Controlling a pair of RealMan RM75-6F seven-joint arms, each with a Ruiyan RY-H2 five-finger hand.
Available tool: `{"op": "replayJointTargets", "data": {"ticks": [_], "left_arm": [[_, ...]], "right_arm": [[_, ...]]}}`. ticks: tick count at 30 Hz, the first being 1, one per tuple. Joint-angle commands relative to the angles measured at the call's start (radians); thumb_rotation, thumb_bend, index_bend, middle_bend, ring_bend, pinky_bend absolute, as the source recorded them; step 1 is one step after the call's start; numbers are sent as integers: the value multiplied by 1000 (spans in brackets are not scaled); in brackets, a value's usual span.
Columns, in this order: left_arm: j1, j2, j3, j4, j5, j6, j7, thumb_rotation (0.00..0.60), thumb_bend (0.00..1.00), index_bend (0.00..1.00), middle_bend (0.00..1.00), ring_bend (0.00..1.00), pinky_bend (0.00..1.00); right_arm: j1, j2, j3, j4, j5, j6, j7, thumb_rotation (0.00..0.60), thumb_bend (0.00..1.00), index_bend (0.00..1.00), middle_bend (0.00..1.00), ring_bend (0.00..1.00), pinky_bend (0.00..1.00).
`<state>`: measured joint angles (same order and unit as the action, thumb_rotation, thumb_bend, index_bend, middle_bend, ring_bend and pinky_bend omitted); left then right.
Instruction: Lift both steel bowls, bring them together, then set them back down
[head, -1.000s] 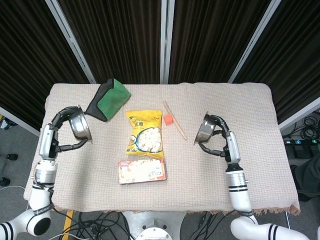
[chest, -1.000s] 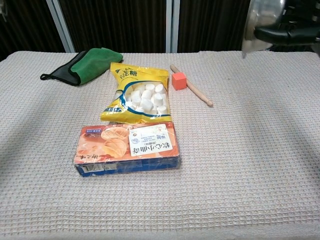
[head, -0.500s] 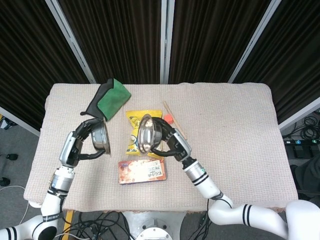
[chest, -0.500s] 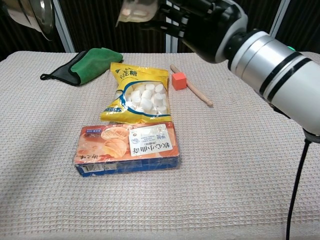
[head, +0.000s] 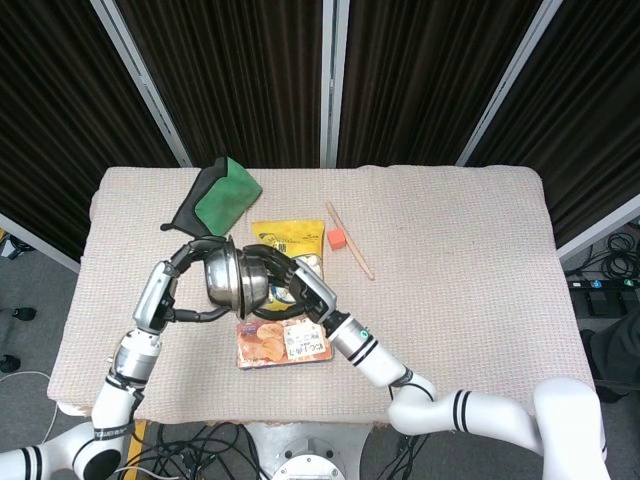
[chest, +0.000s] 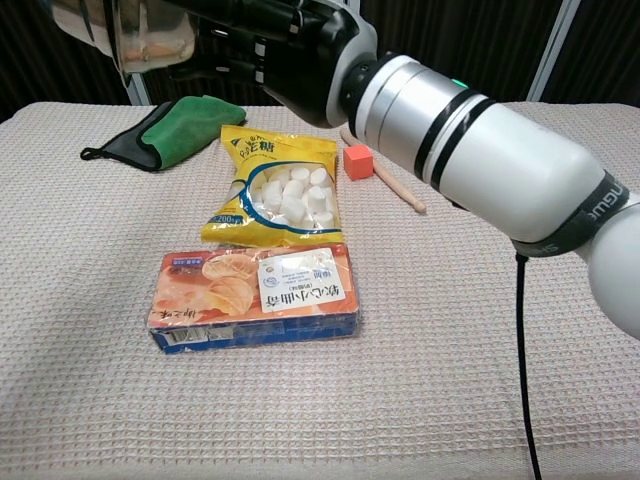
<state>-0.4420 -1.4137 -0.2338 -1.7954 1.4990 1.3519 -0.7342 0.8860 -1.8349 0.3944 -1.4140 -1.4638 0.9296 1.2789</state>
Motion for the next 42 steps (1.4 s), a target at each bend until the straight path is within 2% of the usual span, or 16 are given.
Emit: {"op": "replayJointTargets", "data": {"ticks": [1,10,16,19,29,36,40,42], "left_arm": [[1,-6,0,-1,-2,10,11,600,92,399,389,327,514],[12,18,5,13,8,29,4,600,92,399,393,333,517],[-21,1,14,13,18,-17,-5,600,92,399,397,334,520],[-31,-13,-3,15,18,-8,8,600,93,404,404,335,504],[-11,7,-2,31,-8,14,-20,600,93,406,407,335,511],[-28,-17,-1,11,0,3,-17,600,92,406,407,335,511],[-7,3,2,20,-7,29,1,600,93,406,407,335,511],[19,28,6,35,-23,49,-2,600,92,406,407,337,512]], "right_arm": [[0,0,-6,1,9,9,-12,600,295,429,388,316,443],[-49,43,-30,4,50,40,-21,600,298,429,388,316,443],[17,20,-6,3,43,-6,-26,600,297,429,387,316,443],[37,6,0,3,37,-20,30,600,281,429,383,316,444],[-29,44,-34,-1,49,49,31,600,289,429,381,316,444],[27,21,-19,-5,24,20,42,600,290,429,382,316,444],[2,41,-40,2,24,40,39,600,291,429,382,316,444],[-43,84,-68,-1,26,72,-5,600,291,429,381,316,444]]}}
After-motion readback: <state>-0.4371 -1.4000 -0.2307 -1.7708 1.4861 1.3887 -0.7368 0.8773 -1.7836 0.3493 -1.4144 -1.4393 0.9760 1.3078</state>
